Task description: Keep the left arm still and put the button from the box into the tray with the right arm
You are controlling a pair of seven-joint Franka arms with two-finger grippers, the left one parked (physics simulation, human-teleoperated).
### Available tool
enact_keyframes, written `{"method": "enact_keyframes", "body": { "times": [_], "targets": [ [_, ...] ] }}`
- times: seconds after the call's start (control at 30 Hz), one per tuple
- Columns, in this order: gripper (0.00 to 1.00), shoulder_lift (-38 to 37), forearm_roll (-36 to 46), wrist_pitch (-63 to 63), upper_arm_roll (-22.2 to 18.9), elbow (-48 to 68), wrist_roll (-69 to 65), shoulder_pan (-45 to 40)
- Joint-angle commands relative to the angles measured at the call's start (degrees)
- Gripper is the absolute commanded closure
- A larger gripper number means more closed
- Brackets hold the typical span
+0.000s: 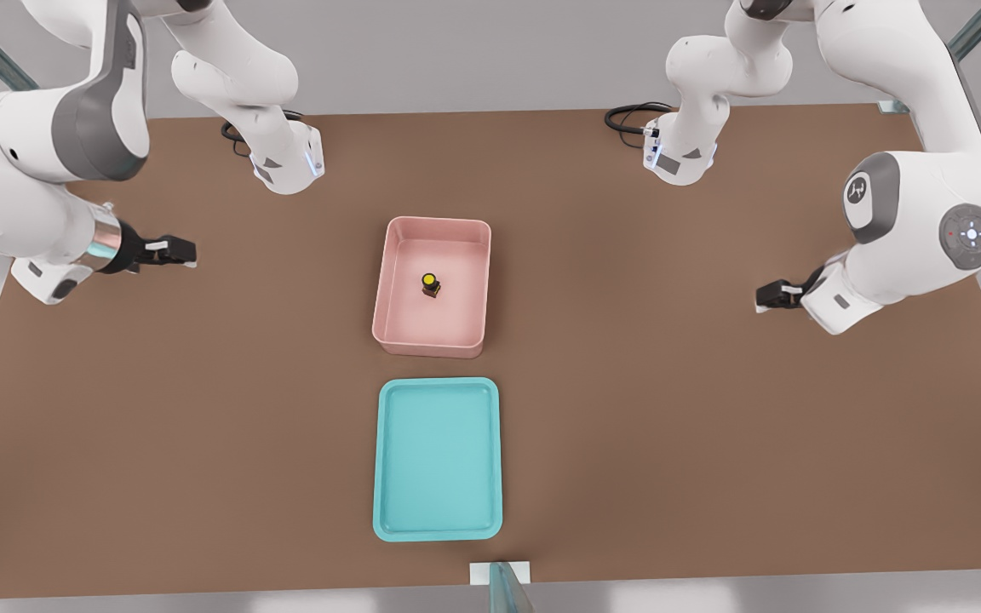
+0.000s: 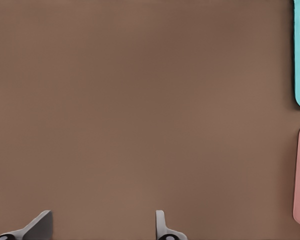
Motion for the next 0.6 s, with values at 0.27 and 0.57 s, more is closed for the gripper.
{"method": "enact_keyframes", "body": {
  "times": [0.27,0.57],
  "targets": [
    [0.00,2.80,2.99,5.86,2.22,0.37,23.13,24.99],
    [0.00,5.79,2.91,39.96,3.19,-23.45,42.73,36.16]
  ]
}}
